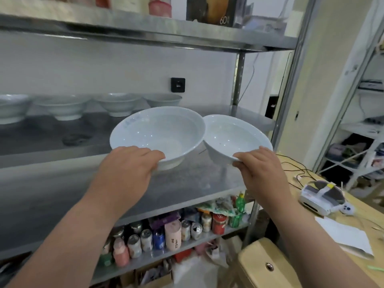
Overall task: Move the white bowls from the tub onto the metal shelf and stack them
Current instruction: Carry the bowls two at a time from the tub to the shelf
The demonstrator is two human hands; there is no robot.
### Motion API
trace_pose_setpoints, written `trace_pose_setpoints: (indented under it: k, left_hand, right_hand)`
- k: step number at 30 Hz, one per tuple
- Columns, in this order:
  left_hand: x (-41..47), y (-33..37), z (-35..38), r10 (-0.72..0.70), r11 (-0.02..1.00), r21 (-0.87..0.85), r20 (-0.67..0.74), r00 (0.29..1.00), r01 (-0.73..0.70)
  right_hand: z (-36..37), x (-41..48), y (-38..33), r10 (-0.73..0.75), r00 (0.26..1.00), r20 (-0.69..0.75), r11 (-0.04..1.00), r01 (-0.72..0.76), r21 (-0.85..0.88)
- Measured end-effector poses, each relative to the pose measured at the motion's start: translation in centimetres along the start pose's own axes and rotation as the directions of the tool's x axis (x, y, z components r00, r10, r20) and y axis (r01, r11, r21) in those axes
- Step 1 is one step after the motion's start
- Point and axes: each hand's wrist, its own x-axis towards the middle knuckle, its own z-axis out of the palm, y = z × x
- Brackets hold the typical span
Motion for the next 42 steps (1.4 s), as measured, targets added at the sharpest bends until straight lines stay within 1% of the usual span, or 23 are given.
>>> trace_pose_setpoints:
  k: [7,9,13,16,20,25,26,29,32,33,35,36,37,40,42]
  left_hand:
    - [2.6,-6.4,1.7,-0.113,0.988,0.114,0.051,0.992,0.107]
    - [3.5,-8.0,2.6,-0.145,0.979,0.153,0.064,0.987,0.134]
    - [5.5,-10.5,4.5,-0.16,0.971,0.197,0.114,0.98,0.135]
    - [7.5,-11.2,6.5,-0.144,0.972,0.207,0.135,0.98,0.114]
    - [11.1,-10.0,9.9,-0.109,0.981,0.176,0.158,0.981,0.08]
    - [16.7,-6.9,15.0,-0.044,0.988,0.151,0.142,0.989,0.022]
    - [17.9,-6.1,16.0,-0.057,0.99,0.139,0.146,0.988,0.037]
    - [21.7,-3.7,19.1,-0.112,0.991,0.093,0.233,0.966,0.092]
    - [25.5,-1.9,22.3,-0.164,0.986,0.064,0.314,0.935,0.152]
    - [26.7,-1.4,23.4,-0.177,0.984,0.051,0.326,0.929,0.17]
    - [28.8,-0.7,25.5,-0.159,0.987,0.029,0.278,0.947,0.157]
    - [29.9,-0.4,26.5,-0.141,0.99,0.027,0.249,0.958,0.139]
    - [30.9,-0.3,27.6,-0.131,0.991,0.031,0.235,0.963,0.127]
    - [34.1,-0.6,31.0,-0.156,0.988,0.055,0.25,0.956,0.146]
    - [36.1,-1.0,32.8,-0.184,0.982,0.084,0.267,0.946,0.167]
  right_hand:
    - [6.7,7.8,0.8,-0.124,0.992,-0.021,0.992,0.124,0.022]
    - [8.4,9.6,1.2,-0.139,0.99,-0.021,0.99,0.139,0.027]
    - [11.6,12.2,2.4,-0.115,0.993,0.015,0.993,0.114,0.034]
    - [13.6,13.8,4.4,-0.135,0.991,0.021,0.99,0.134,0.041]
    - [15.3,15.0,9.0,-0.08,0.994,0.07,0.997,0.08,0.007]
    - [16.9,16.2,15.9,-0.03,0.99,0.136,0.998,0.037,-0.055]
    - [17.3,16.5,17.3,-0.016,0.988,0.153,0.997,0.027,-0.074]
    - [18.8,17.4,21.9,0.025,0.982,0.186,0.991,0.001,-0.135]
    - [20.5,18.1,26.5,-0.042,0.989,0.141,0.995,0.054,-0.085]
    - [20.9,18.7,27.8,-0.04,0.986,0.163,0.995,0.054,-0.085]
    - [21.9,20.1,30.2,0.035,0.964,0.262,0.991,0.001,-0.137]
    - [22.5,20.6,31.5,0.06,0.954,0.294,0.989,-0.017,-0.148]
    - [23.2,21.1,32.6,0.055,0.953,0.299,0.99,-0.013,-0.142]
    - [25.6,22.3,35.0,0.025,0.951,0.307,0.992,0.015,-0.129]
    - [27.0,23.7,35.9,0.064,0.923,0.38,0.983,0.007,-0.182]
